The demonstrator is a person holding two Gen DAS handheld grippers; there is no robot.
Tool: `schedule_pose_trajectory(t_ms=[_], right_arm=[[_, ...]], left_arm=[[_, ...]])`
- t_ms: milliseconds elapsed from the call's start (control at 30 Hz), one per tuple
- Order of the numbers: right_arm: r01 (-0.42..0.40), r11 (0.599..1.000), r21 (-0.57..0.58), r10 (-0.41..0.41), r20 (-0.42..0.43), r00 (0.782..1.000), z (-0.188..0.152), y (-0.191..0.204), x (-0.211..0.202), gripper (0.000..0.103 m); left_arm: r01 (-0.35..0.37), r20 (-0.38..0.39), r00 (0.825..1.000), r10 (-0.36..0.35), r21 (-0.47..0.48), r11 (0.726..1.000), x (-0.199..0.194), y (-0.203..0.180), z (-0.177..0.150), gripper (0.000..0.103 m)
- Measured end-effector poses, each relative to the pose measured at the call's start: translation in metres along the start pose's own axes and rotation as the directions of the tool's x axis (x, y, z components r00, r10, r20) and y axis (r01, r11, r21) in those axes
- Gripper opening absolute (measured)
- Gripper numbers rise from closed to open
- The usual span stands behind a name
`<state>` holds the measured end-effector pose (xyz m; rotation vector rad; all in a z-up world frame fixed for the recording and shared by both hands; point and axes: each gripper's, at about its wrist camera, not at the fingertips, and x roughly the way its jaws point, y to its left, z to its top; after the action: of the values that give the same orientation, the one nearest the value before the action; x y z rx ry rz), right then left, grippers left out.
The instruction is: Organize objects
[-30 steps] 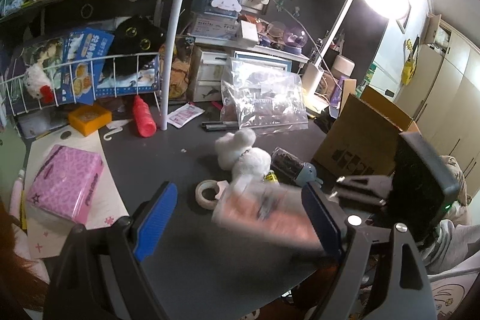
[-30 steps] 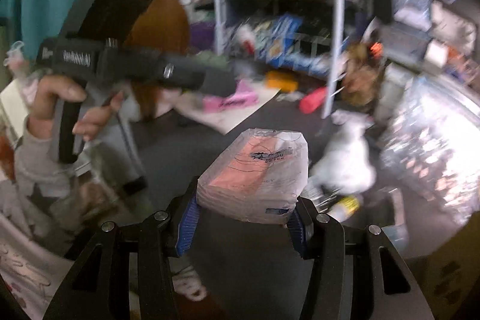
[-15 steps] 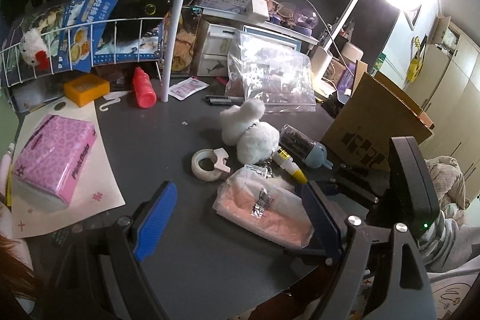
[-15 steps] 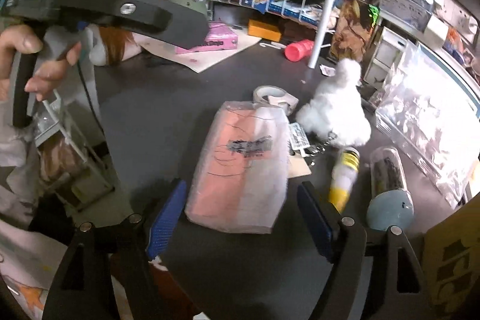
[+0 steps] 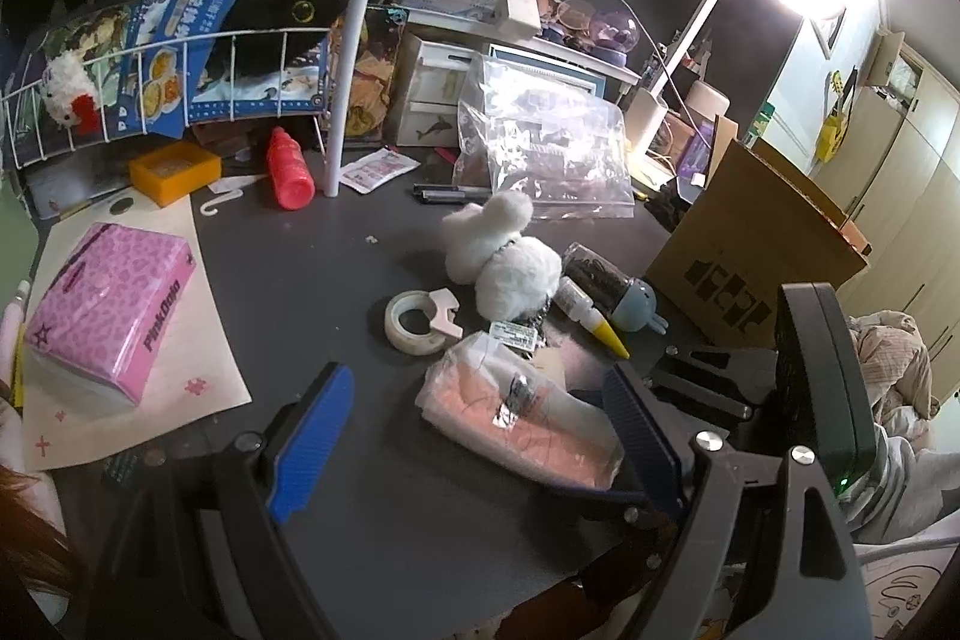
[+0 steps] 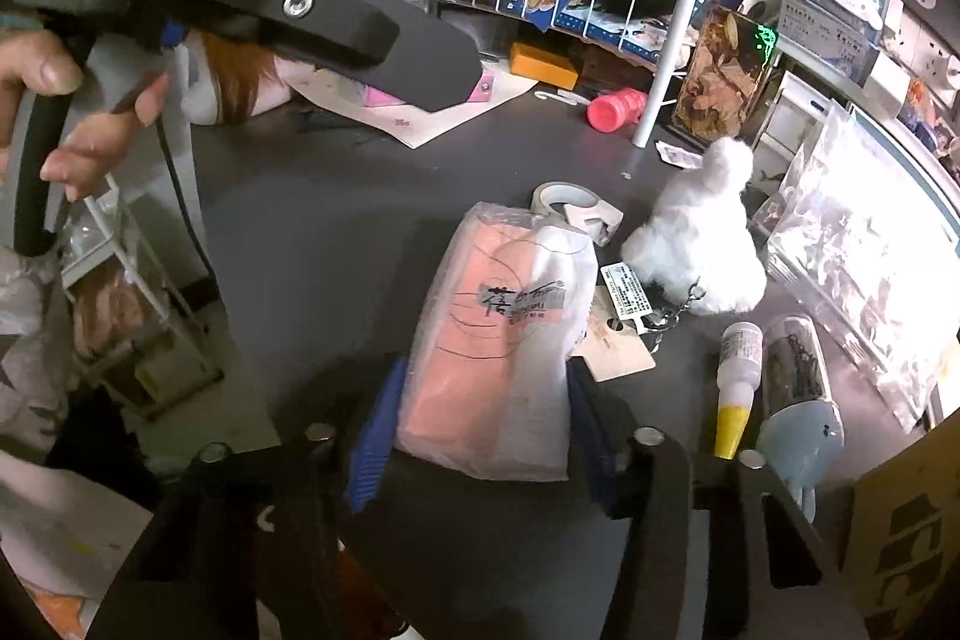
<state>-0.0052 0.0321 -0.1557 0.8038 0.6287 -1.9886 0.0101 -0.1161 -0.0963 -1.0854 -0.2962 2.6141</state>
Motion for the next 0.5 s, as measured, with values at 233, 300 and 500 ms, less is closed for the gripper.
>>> schedule_pose_trajectory(t_ms=[233,300,500], right_arm=[[-0.009,1.0,-0.01,0.01,0.06,0.998,0.009,-0.007,-0.022,0.044],[-0.016,1.0,-0.018,0.017,0.093,0.996,0.015,-0.008,-0.035,0.044],[-0.022,0.999,-0.049,0.031,0.194,0.981,0.034,-0.014,-0.077,0.044]], left_arm=[[0.021,-0.015,1.0,-0.021,0.017,1.0,0.006,-0.011,0.003,0.083],[0.037,-0.012,0.999,-0.036,0.023,0.999,0.007,-0.016,0.007,0.083],[0.081,0.014,0.997,-0.081,0.049,0.996,0.003,-0.036,0.028,0.083]])
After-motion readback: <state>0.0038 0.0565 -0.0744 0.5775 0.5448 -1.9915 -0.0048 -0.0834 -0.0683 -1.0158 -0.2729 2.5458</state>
